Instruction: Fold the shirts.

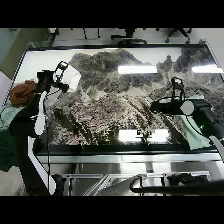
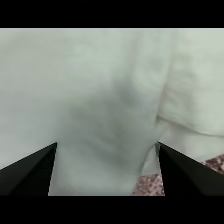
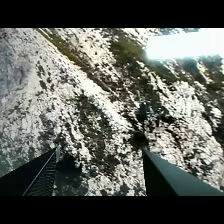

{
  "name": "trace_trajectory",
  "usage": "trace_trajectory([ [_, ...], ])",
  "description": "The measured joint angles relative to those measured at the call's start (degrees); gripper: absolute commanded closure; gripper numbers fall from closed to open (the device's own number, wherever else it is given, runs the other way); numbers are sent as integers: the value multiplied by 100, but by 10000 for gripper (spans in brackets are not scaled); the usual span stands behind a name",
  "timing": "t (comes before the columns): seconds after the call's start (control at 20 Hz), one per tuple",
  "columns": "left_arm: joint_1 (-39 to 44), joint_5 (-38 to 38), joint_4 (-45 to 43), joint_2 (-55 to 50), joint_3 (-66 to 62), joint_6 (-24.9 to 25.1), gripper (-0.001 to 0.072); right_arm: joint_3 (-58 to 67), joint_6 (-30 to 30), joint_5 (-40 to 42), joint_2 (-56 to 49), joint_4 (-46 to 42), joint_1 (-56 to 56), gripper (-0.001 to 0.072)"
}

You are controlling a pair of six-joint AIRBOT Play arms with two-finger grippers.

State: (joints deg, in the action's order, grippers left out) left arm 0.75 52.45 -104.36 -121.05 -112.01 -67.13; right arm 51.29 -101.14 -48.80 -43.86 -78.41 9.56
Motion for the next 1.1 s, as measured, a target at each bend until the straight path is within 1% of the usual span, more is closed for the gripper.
trace_trajectory([
  [0.1, 4, -181, -297, -131, 4, 39, 585, 0, -17, -26, 0, 7, -11, 134],
  [0.15, 2, -223, -433, -197, 4, 44, 692, 0, -17, -39, 0, 7, -13, 138],
  [0.3, 4, -212, -680, -323, -107, 11, 695, 0, -17, -59, 0, 17, -17, 140],
  [0.35, 20, -90, -702, -354, -243, -79, 695, 0, -17, -59, 0, 17, -17, 168],
  [0.45, 85, 138, -704, -267, -535, -278, 695, 0, -17, -103, 0, 17, -17, 531],
  [0.5, 140, 212, -575, -87, -625, -358, 695, 0, -20, -155, 0, 17, -17, 551],
  [0.55, 208, 262, -387, 131, -647, -407, 695, 0, -17, -221, 0, 17, -17, 555],
  [0.65, 396, 372, 203, 741, -566, -490, 695, 17, -17, -365, 4, 15, -22, 685],
  [0.75, 616, 522, 839, 1480, -487, -535, 696, 114, -17, -544, 28, 0, -39, 685],
  [0.85, 822, 879, 1604, 2144, -485, -557, 695, 302, -2, -833, 79, -7, -138, 685],
  [1.0, 1088, 1499, 2850, 2887, -354, -686, 695, 599, 164, -1377, 223, -28, -490, 685],
  [1.1, 1316, 1825, 3510, 3191, -26, -863, 694, 704, 328, -1714, 343, -57, -802, 686],
])
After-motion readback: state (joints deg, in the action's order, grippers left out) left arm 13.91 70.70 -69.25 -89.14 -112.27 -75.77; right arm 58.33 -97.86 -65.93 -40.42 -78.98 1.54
